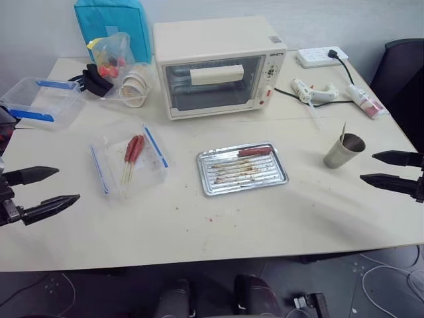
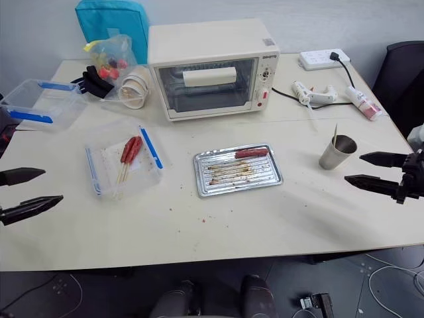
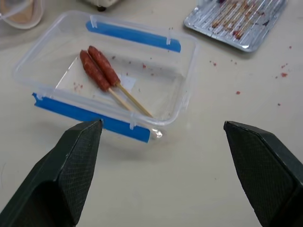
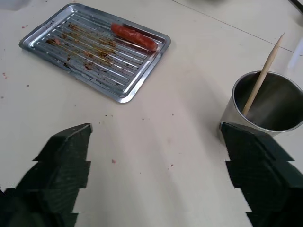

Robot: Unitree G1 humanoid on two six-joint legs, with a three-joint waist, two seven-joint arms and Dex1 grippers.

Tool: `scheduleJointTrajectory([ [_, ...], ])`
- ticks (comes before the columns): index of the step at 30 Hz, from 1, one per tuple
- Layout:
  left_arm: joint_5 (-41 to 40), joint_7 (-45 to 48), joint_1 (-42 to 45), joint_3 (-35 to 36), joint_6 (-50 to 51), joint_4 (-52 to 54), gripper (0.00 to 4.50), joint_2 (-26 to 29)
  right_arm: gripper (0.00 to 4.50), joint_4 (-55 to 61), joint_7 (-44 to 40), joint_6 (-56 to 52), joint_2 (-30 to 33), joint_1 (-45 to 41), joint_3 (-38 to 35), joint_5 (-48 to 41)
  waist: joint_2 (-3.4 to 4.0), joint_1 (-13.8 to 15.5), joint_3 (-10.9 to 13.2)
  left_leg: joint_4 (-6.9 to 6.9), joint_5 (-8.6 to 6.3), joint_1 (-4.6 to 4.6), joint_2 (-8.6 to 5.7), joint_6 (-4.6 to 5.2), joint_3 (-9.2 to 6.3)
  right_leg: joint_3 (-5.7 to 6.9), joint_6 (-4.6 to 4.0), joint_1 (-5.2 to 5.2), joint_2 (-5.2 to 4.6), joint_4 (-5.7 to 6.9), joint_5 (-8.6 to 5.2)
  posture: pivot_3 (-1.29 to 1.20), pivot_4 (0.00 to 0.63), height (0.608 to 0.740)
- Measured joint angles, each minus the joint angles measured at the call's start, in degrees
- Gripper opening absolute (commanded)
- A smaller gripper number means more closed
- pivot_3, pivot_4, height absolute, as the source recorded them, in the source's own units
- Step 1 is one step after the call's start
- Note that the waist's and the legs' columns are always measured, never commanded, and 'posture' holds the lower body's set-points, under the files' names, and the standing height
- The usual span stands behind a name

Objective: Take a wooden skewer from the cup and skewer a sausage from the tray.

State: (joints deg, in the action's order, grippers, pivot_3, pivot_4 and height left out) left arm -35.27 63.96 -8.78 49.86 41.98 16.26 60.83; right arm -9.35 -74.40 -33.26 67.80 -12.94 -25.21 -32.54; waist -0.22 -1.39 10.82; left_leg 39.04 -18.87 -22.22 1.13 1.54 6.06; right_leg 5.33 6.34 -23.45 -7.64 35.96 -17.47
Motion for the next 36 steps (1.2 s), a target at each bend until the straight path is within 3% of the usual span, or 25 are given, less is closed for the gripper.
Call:
scheduleJointTrajectory([
  [4,-6.0,-0.2,5.9,-3.2,4.5,2.3,4.36,1.2,4.48,-2.1,6.0,2.0,-3.1,-5.1,0.1,1.4,0.0,-0.1,0.0,0.03,0.0,0.02,-0.01,0.0,0.05,-0.06,0.01,-0.02,0.02,0.05,0.0,0.0,0.15,0.74],
  [12,-22.9,-4.9,20.9,-17.6,11.6,13.7,4.36,1.8,4.48,-9.1,18.9,4.3,-10.3,-15.7,3.1,6.0,0.05,-0.1,0.0,0.05,0.02,0.02,-0.03,-0.04,0.1,-0.24,0.01,-0.05,0.23,0.1,0.01,0.0,0.15,0.74],
  [17,-23.9,-11.2,33.7,-33.9,11.3,15.8,4.36,-7.3,4.48,-11.9,24.6,5.9,-16.1,-20.2,6.3,8.8,0.09,0.1,0.0,0.13,0.13,0.04,-0.22,0.12,0.16,-0.28,0.25,0.02,0.29,0.15,0.14,0.0,0.15,0.74],
  [26,-18.3,-18.0,40.9,-45.1,8.7,12.3,4.36,-17.6,4.48,-18.5,31.6,8.8,-21.2,-26.0,8.8,12.7,0.09,0.4,0.0,0.13,0.15,-0.01,-0.25,0.15,0.17,-0.3,0.3,-0.02,0.32,0.08,0.16,0.0,0.15,0.74],
  [29,-18.0,-18.6,41.9,-45.6,8.7,12.1,4.36,-18.1,3.95,-20.9,32.7,9.5,-21.7,-26.7,9.2,13.6,0.09,0.6,0.0,0.12,0.15,-0.02,-0.24,0.16,0.17,-0.31,0.31,-0.03,0.32,0.05,0.16,0.0,0.15,0.74],
  [36,-17.6,-18.6,42.0,-45.6,8.7,12.1,4.36,-18.0,1.56,-21.2,32.8,9.5,-22.2,-26.7,9.4,13.6,0.09,1.1,0.0,0.13,0.15,-0.02,-0.24,0.16,0.17,-0.31,0.32,-0.01,0.32,0.04,0.17,0.0,0.15,0.74],
])
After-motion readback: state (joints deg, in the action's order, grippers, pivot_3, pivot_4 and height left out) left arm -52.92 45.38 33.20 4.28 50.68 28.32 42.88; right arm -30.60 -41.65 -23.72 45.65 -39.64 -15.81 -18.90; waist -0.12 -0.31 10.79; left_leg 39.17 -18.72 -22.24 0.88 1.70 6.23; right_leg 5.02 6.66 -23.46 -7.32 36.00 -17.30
